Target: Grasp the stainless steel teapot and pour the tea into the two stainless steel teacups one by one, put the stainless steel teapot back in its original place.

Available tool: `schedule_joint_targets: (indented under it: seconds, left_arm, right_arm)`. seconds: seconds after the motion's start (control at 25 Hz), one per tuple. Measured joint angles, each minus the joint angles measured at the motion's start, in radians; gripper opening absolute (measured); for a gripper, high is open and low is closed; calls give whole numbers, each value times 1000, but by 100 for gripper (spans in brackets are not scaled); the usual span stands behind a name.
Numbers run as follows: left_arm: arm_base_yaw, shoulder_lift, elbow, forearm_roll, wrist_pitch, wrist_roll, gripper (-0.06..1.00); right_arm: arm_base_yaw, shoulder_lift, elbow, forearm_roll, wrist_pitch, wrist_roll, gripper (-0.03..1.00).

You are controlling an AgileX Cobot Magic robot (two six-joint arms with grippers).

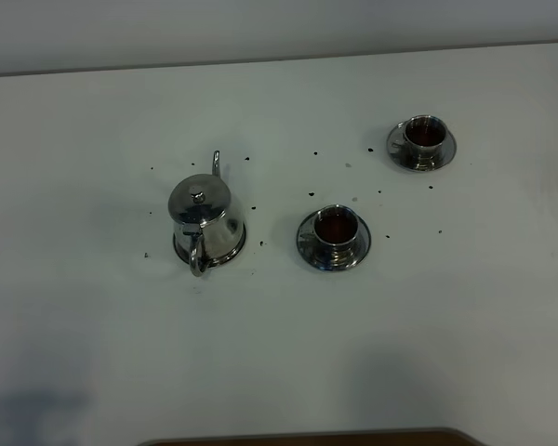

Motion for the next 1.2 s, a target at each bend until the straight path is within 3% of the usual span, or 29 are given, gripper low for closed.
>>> schedule_joint_targets:
  seconds: [1.2]
  left_arm:
    - [0, 0, 0, 0, 1, 0, 50]
  right_arm:
    - [0, 0, 0, 0, 0, -2, 24]
